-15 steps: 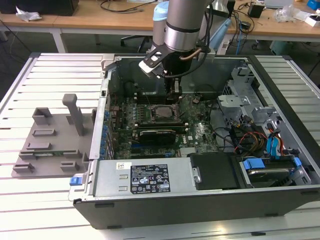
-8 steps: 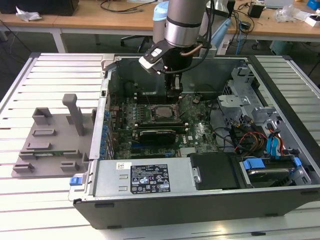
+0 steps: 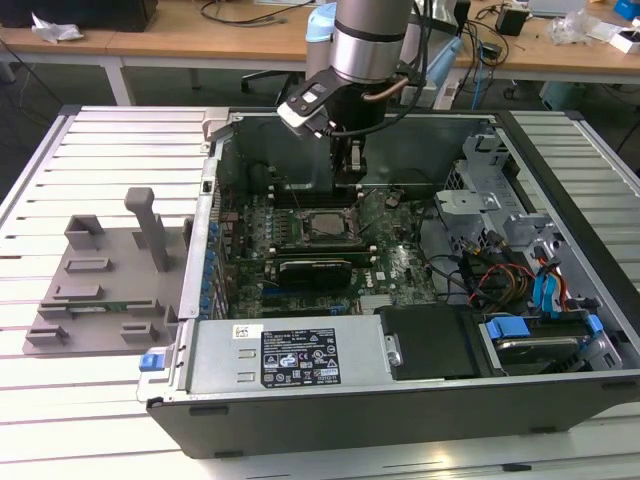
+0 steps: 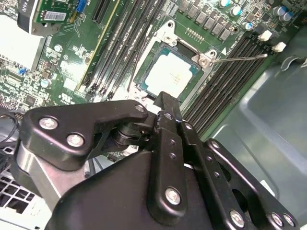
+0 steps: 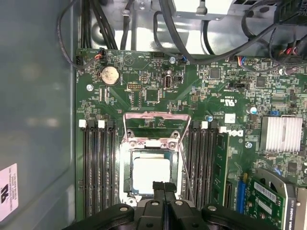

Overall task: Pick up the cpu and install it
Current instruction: 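Place the cpu into insertion slot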

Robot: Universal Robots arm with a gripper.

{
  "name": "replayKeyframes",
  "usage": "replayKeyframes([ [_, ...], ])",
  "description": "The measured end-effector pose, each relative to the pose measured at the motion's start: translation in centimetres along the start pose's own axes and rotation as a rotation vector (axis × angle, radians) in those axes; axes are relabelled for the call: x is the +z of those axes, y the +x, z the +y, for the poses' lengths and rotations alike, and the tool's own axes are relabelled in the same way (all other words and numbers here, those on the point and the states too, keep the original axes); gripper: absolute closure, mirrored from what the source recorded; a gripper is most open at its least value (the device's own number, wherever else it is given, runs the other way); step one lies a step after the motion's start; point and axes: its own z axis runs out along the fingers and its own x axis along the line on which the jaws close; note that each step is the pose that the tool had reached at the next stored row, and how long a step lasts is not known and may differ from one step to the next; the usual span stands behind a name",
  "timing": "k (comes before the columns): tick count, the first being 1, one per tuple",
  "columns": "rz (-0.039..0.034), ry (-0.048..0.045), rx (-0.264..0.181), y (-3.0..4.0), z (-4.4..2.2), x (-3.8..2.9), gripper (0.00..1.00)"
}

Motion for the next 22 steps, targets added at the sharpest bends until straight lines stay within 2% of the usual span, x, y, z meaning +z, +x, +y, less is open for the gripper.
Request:
replayKeyframes([
  [6, -0.0001, 0.0000, 0.000, -0.05, -0.05, -0.80, 0.89],
  [10, -0.0001, -0.0001, 0.000, -0.11, -0.12, -1.84, 0.89],
  [18, -0.0001, 0.0000, 0.000, -0.18, -0.19, -3.02, 0.89],
  [22, -0.0001, 0.0000, 0.000, -0.22, -0.25, -3.83, 0.89],
])
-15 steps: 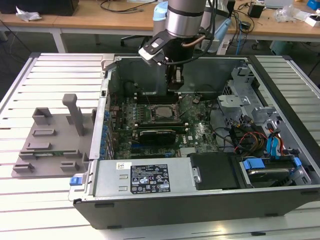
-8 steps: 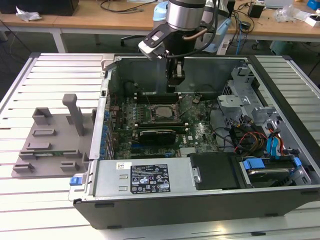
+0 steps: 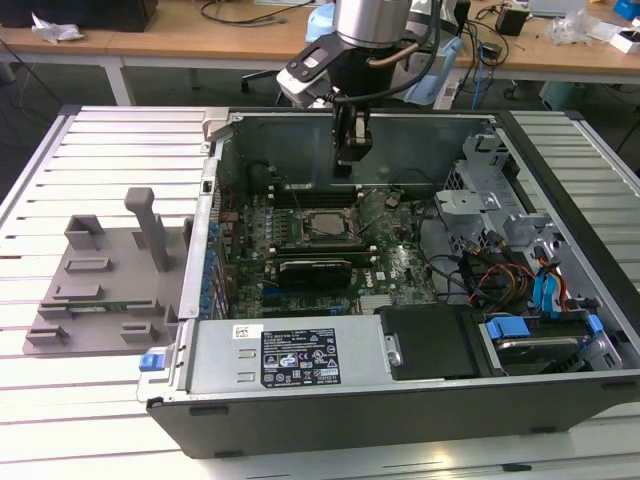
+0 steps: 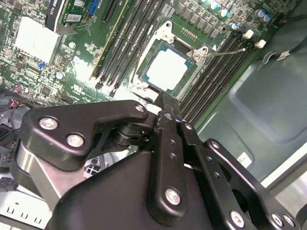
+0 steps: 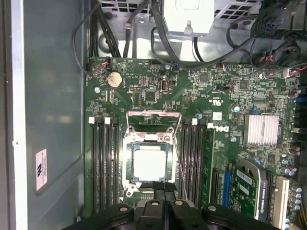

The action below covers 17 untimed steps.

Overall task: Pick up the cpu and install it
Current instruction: 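Place the cpu into insertion slot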

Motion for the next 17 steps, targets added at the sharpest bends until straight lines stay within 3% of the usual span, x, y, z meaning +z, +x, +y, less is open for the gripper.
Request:
replayKeyframes([
  [5, 0.0000, 0.0000, 0.000, -0.04, -0.05, -0.69, 0.89],
  [17, 0.0017, -0.0001, 0.000, -0.04, -0.05, -0.74, 0.89],
])
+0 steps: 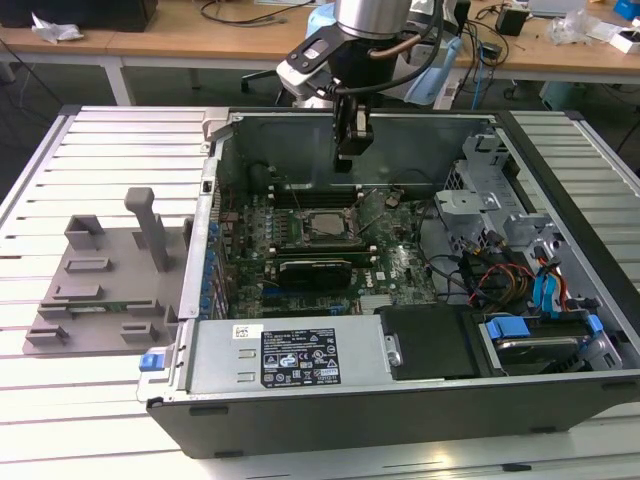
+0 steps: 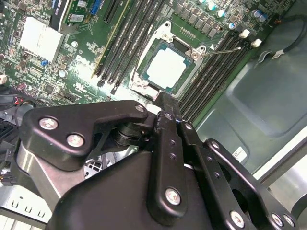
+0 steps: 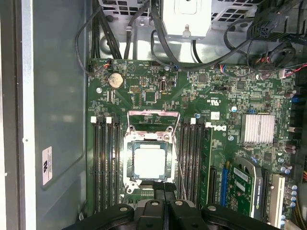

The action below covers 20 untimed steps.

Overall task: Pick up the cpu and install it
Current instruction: 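Close the cpu cover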

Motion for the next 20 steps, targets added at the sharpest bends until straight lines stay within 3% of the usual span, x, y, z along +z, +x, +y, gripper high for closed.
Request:
replayKeyframes([
  [4, 0.0000, 0.0001, 0.000, 0.00, 0.27, -0.02, 0.89],
  [10, 0.0001, 0.0031, -0.001, 0.02, 2.28, -0.11, 0.89],
  [11, 0.0003, 0.0035, -0.001, 0.01, 2.75, -0.13, 0.89],
  [12, 0.0003, 0.0051, -0.001, -0.01, 3.83, -0.18, 0.89],
  [13, 0.0002, 0.0057, -0.001, -0.02, 4.29, -0.20, 0.89],
  [20, -0.0007, 0.0072, -0.001, -0.05, 5.74, -0.27, 0.89],
])
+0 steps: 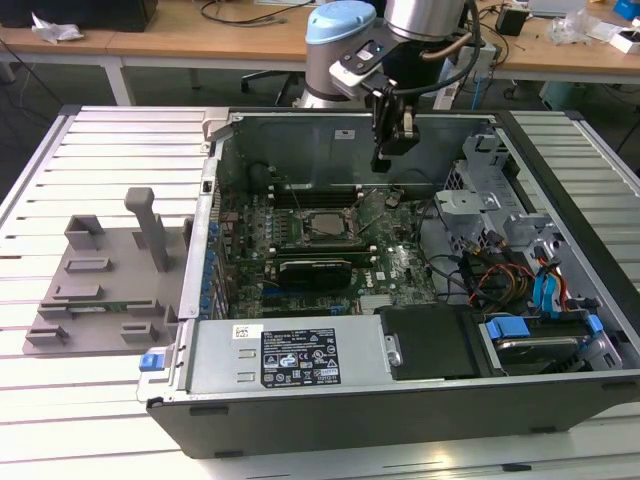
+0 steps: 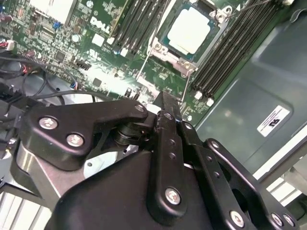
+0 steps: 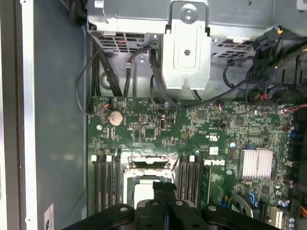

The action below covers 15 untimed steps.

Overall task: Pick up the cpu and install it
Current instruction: 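Close the cpu cover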

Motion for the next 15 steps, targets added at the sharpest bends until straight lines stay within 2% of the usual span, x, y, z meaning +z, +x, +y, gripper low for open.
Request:
replayKeyframes([
  [2, -0.0005, 0.0026, 0.000, 0.06, 0.45, 0.22, 0.89],
  [5, -0.0003, 0.0069, 0.000, 0.19, 0.83, 0.86, 0.89],
  [8, -0.0002, 0.0092, 0.000, 0.26, 1.23, 1.19, 0.89],
  [12, -0.0003, 0.0134, -0.001, 0.39, 2.24, 1.67, 0.89],
  [15, -0.0004, 0.0145, -0.001, 0.43, 2.84, 1.79, 0.89],
])
